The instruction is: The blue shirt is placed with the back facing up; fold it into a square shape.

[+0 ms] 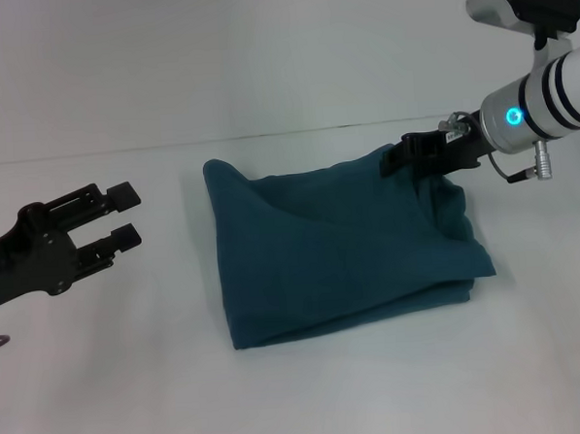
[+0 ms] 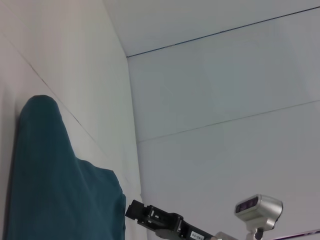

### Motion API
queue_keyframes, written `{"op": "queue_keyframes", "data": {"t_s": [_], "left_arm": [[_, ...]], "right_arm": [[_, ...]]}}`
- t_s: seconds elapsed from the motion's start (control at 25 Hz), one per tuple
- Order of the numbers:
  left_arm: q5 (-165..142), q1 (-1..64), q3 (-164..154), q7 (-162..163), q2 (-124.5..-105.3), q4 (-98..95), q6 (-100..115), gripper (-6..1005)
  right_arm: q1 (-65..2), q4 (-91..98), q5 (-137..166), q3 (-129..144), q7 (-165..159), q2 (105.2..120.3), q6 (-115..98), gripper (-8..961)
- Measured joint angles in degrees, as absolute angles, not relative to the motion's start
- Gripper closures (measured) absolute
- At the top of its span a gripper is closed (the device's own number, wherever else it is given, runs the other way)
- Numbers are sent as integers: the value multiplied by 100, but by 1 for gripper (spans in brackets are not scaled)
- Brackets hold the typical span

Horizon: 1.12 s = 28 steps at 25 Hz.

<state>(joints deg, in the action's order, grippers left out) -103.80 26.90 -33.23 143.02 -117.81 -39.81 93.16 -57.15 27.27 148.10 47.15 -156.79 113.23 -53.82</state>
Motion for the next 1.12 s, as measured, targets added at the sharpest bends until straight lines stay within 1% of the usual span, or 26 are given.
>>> {"op": "queue_keyframes", "data": {"t_s": [0.4,0.76,1.04,1.12], "left_arm": [[-10379,2690,-3323,14277,-11803,-3972,9273,308],[-10379,2690,-3323,14252,-11804,-3910,9271,309],[-10380,2690,-3323,14247,-11804,-3902,9272,309],[-10380,2689,-3322,14247,-11804,-3902,9272,309]], "right_arm": [[-5680,2532,14810,4755,-15695,11361,-5068,433],[-5713,2412,14810,4814,-15669,11475,-4802,452],[-5713,2400,14810,4817,-15567,11482,-4828,467],[-5710,2383,14810,4817,-15567,11472,-4827,539]]}}
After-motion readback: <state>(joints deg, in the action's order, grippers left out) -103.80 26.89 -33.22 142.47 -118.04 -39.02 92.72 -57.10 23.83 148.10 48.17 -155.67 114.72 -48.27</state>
